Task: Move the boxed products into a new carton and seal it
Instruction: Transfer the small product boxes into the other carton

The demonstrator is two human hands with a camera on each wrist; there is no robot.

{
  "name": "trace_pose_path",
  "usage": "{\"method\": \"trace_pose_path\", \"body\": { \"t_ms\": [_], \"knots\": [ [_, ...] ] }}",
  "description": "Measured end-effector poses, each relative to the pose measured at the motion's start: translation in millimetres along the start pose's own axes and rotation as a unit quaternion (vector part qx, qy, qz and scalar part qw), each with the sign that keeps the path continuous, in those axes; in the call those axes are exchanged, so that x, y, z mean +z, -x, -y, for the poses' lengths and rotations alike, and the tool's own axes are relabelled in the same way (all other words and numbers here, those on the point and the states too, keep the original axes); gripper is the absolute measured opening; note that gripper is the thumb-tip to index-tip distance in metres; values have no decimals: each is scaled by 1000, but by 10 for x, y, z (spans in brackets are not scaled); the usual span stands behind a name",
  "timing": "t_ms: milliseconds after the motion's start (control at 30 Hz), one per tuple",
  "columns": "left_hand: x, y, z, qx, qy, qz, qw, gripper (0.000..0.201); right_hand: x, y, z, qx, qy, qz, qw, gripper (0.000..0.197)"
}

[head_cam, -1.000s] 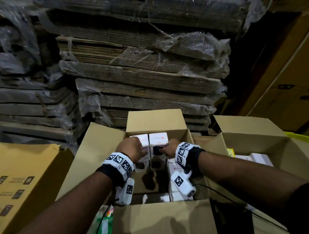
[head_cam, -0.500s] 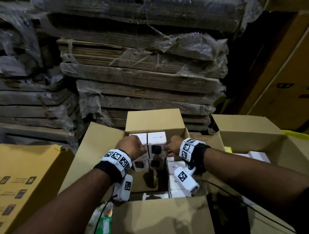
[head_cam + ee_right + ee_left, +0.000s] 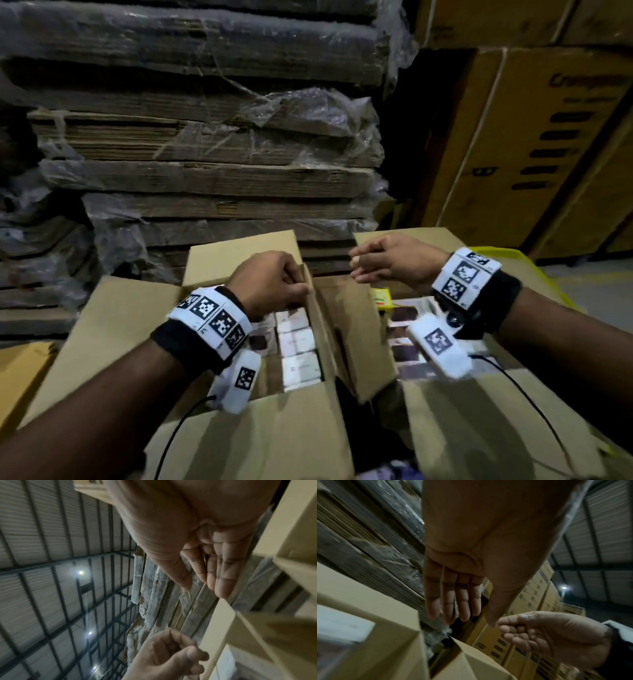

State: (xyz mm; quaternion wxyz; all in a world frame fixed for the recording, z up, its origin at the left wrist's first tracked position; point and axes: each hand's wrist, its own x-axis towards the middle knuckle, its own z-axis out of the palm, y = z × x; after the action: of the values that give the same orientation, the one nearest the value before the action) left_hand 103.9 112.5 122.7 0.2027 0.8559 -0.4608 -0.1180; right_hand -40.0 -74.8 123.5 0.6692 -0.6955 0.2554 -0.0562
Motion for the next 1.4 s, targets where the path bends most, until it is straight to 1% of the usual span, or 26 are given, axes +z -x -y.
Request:
{"method": "trace_pose_path", "body": {
  "t_ms": [100,167,267,333,400,433,500,567,633,700,767,833,900,933,967,1000,1033,1067,1100,1133,1167,1200,1233,1267,1333,1400],
  "knots": [
    [235,-71,-477,54,30,6,998,22,-534,289,-66,-12,28,-47,998,23],
    [453,-144,-754,79,46,24,996,23,-854,438,-207,-6,55,-82,995,22],
    [795,-251,-1062,105,51,56,992,21,-1233,539,-535,40,141,-98,984,4],
    [1017,-309,-1218,113,41,82,989,18,-1403,560,-770,84,206,-83,971,7],
    [1215,-366,-1307,117,6,100,988,15,-1494,528,-972,128,284,-57,949,4],
    [1291,-392,-1315,113,-12,107,988,15,-1504,480,-1042,139,329,-47,933,10],
    [1447,-453,-1321,100,-27,129,986,17,-1522,367,-1123,137,423,-36,895,23],
    [1566,-486,-1295,82,-32,133,987,20,-1489,211,-1113,120,504,-19,855,30],
    [1648,-500,-1267,67,-37,131,988,26,-1435,2,-1090,106,551,6,828,38],
    [1711,-507,-1252,57,-30,133,989,31,-1383,-219,-1108,95,575,19,812,44],
    [1756,-512,-1249,43,-9,132,990,35,-1328,-362,-1132,97,589,24,802,40],
    [1784,-533,-1239,22,12,119,993,38,-1261,-462,-1139,115,595,43,794,40],
    [1795,-585,-1236,3,20,111,994,38,-1203,-502,-1130,138,595,76,788,43],
    [1796,-623,-1244,-6,21,112,993,37,-1206,-566,-1173,141,603,89,780,45],
    [1790,-665,-1257,-12,18,117,993,38,-1249,-693,-1257,142,625,112,760,50],
    [1786,-713,-1269,-16,14,124,992,39,-1407,-1061,-1557,150,640,127,743,58],
    [1776,-751,-1291,-17,10,134,991,42,-1587,-1469,-1944,160,657,160,719,68],
    [1775,-791,-1304,-20,11,143,990,45,-1762,-1807,-2330,137,678,199,695,75],
    [1772,-819,-1315,-24,13,153,988,48,-1848,-1964,-2511,137,675,223,690,78],
    [1775,-841,-1315,-29,16,163,986,50,-1810,-1888,-2461,153,670,214,694,75],
    [1780,-863,-1317,-32,15,175,984,49,-1697,-1639,-2246,153,694,187,678,68],
    [1787,-879,-1307,-35,11,185,982,49,-1517,-1223,-1853,117,723,163,661,60],
    [1794,-897,-1296,-36,8,195,980,49,-1370,-943,-1578,81,743,149,648,53],
    [1800,-911,-1280,-38,10,200,979,53,-1304,-811,-1496,64,749,126,647,50],
    [1796,-940,-1243,-49,29,202,978,64,-1270,-730,-1527,58,755,85,648,47],
    [1774,-969,-1220,-60,44,194,978,71,-1280,-727,-1599,53,738,63,670,41]
  ]
}}
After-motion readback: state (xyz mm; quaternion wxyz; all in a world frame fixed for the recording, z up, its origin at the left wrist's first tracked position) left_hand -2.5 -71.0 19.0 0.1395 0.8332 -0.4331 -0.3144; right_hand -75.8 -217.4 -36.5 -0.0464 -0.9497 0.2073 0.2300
